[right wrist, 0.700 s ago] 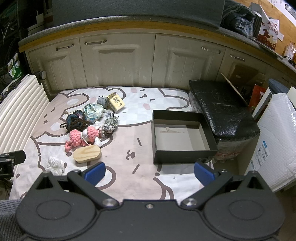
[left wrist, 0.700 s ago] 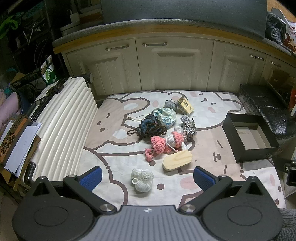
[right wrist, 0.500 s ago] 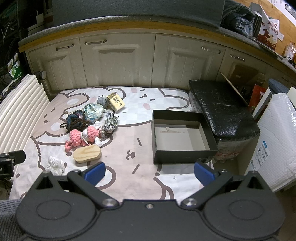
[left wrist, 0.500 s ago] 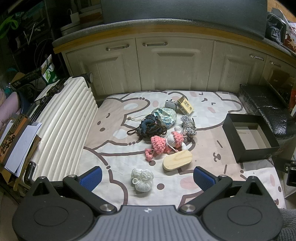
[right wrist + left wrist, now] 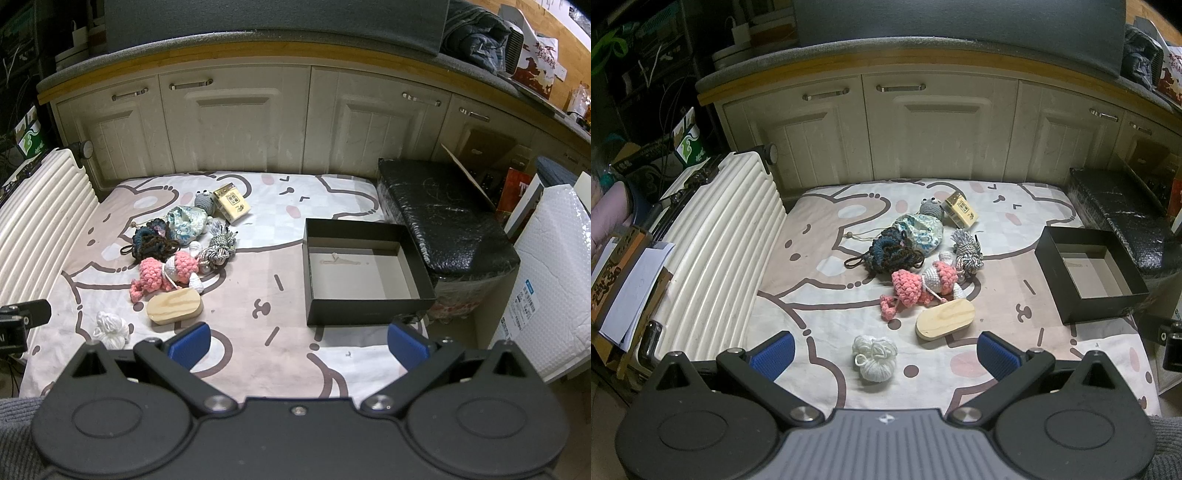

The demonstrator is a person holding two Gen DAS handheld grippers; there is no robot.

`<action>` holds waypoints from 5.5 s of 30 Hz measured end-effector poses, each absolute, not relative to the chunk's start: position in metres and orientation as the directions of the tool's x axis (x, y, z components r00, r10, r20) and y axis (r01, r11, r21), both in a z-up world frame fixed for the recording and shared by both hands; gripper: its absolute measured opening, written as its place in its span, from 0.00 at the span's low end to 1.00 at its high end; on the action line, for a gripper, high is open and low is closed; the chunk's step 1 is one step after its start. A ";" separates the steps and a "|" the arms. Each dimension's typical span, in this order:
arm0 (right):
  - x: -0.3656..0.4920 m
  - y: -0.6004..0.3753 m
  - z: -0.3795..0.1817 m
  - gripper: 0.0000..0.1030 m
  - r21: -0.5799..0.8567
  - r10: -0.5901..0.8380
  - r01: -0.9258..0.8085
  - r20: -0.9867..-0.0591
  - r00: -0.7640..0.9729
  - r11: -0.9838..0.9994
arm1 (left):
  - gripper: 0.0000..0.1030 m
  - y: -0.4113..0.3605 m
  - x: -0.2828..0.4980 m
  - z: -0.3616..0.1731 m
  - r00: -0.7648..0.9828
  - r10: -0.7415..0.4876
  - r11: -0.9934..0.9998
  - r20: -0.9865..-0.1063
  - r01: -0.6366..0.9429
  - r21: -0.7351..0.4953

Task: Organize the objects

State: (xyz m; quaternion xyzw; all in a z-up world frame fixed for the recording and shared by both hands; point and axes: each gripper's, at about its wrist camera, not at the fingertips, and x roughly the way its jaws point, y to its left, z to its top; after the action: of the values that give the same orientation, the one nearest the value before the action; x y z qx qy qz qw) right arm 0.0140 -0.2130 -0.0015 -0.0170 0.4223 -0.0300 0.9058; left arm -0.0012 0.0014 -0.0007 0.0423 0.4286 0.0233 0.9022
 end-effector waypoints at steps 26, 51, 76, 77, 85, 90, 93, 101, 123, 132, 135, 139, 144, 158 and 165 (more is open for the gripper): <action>0.013 -0.214 -0.003 1.00 -0.054 -0.068 0.041 -0.765 0.640 0.998 | 1.00 0.002 -0.001 0.000 0.631 0.078 0.996 -0.772 -0.007 0.095; 0.016 -0.216 -0.001 1.00 -0.058 -0.072 0.043 -0.763 0.642 0.997 | 1.00 0.002 -0.005 -0.005 0.640 0.088 0.995 -0.763 -0.014 0.103; 0.040 -0.221 0.055 1.00 0.040 0.074 -0.063 -0.644 0.762 0.997 | 1.00 0.017 -0.017 0.064 0.766 0.194 0.981 -0.612 -0.134 0.143; 0.044 -0.220 0.057 1.00 0.045 0.087 -0.076 -0.641 0.763 0.996 | 1.00 0.017 -0.014 0.065 0.771 0.195 0.980 -0.606 -0.132 0.148; 0.096 -0.211 0.049 1.00 0.163 0.215 -0.145 -0.611 0.762 0.976 | 1.00 0.020 0.025 0.056 0.791 0.230 0.968 -0.566 -0.129 0.214; 0.130 -0.202 0.017 1.00 0.203 0.237 -0.139 -0.621 0.747 0.969 | 1.00 0.030 0.054 0.027 0.770 0.237 0.966 -0.592 -0.122 0.228; 0.148 -0.200 -0.007 1.00 0.220 0.246 -0.134 -0.638 0.729 0.966 | 1.00 0.037 0.067 0.005 0.748 0.223 0.971 -0.625 -0.115 0.209; 0.184 -0.187 -0.074 1.00 0.223 0.253 -0.132 -0.701 0.666 0.966 | 1.00 0.055 0.094 -0.059 0.691 0.171 0.985 -0.702 -0.112 0.130; 0.193 -0.116 -0.196 1.00 0.114 0.195 -0.185 -0.835 0.514 0.976 | 1.00 0.068 0.087 -0.181 0.598 0.051 0.998 -0.800 -0.046 0.030; 0.189 -0.095 -0.209 1.00 0.107 0.236 -0.278 -0.838 0.492 0.955 | 1.00 0.066 0.081 -0.208 0.579 -0.020 0.999 -0.815 -0.009 -0.032; 0.188 -0.089 -0.211 1.00 0.097 0.240 -0.299 -0.838 0.490 0.949 | 1.00 0.067 0.080 -0.217 0.557 -0.035 0.999 -0.830 -0.009 -0.048; 0.187 -0.084 -0.213 1.00 0.093 0.249 -0.325 -0.842 0.479 0.941 | 1.00 0.072 0.078 -0.222 0.549 -0.052 0.997 -0.834 -0.025 -0.079; 0.183 -0.076 -0.218 1.00 0.033 0.222 -0.368 -0.847 0.484 0.929 | 1.00 0.068 0.077 -0.225 0.544 -0.030 0.999 -0.838 0.002 -0.035; 0.181 -0.088 -0.210 0.90 -0.045 0.155 -0.383 -0.867 0.473 0.922 | 1.00 0.073 0.068 -0.217 0.563 -0.099 0.994 -0.821 0.025 -0.102; 0.178 -0.105 -0.208 0.90 -0.049 0.128 -0.366 -0.887 0.444 0.929 | 0.95 0.073 0.070 -0.206 0.584 -0.147 0.986 -0.798 0.019 -0.168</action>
State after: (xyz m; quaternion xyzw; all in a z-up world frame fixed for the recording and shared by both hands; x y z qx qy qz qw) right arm 0.1776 -0.1051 -0.2079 -0.1177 0.5066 0.1467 0.8414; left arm 0.0704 0.0733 -0.2060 -0.0708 0.4536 -0.0466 0.8871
